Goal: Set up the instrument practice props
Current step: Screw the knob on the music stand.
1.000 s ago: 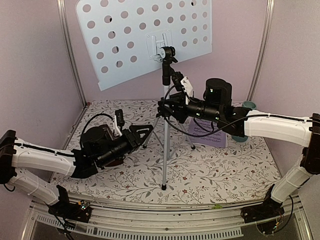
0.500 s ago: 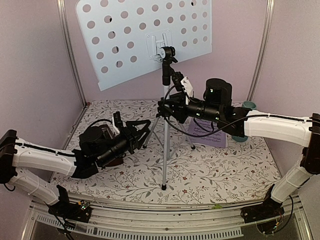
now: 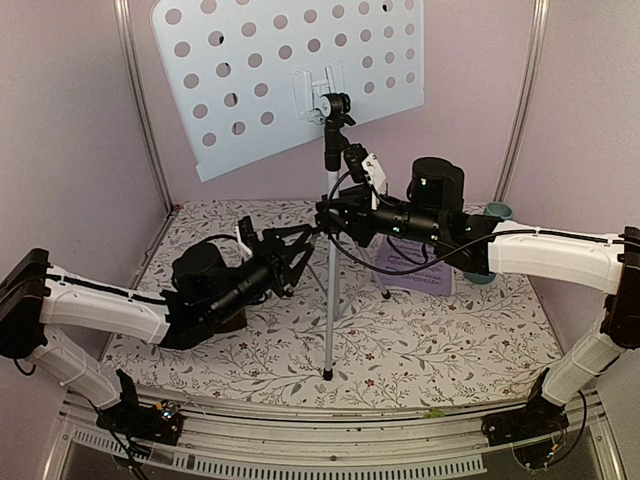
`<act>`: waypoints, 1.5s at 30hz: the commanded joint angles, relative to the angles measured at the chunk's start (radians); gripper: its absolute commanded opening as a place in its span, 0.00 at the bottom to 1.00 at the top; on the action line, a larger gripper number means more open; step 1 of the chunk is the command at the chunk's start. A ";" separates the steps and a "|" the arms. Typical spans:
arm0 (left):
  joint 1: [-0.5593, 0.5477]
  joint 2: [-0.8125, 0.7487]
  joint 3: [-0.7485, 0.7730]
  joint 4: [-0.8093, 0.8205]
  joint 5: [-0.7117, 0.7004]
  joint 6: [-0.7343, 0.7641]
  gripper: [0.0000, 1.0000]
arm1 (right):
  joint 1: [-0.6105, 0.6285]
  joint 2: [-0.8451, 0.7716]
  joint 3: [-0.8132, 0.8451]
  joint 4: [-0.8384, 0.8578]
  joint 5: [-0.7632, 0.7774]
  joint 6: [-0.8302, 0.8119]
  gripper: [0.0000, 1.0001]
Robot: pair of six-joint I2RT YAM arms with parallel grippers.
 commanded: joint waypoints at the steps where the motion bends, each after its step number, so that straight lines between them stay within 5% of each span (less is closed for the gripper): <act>1: -0.017 0.032 0.059 0.071 -0.011 -0.010 0.49 | 0.021 0.084 -0.063 -0.197 -0.041 0.023 0.00; 15: -0.018 0.096 0.100 0.110 -0.003 -0.038 0.40 | 0.021 0.079 -0.065 -0.200 -0.040 0.023 0.00; 29: 0.001 0.117 0.101 0.098 0.025 -0.031 0.06 | 0.021 0.083 -0.069 -0.198 -0.041 0.026 0.00; 45: 0.016 0.093 0.122 -0.151 0.044 0.355 0.00 | 0.021 0.090 -0.061 -0.192 -0.041 0.022 0.00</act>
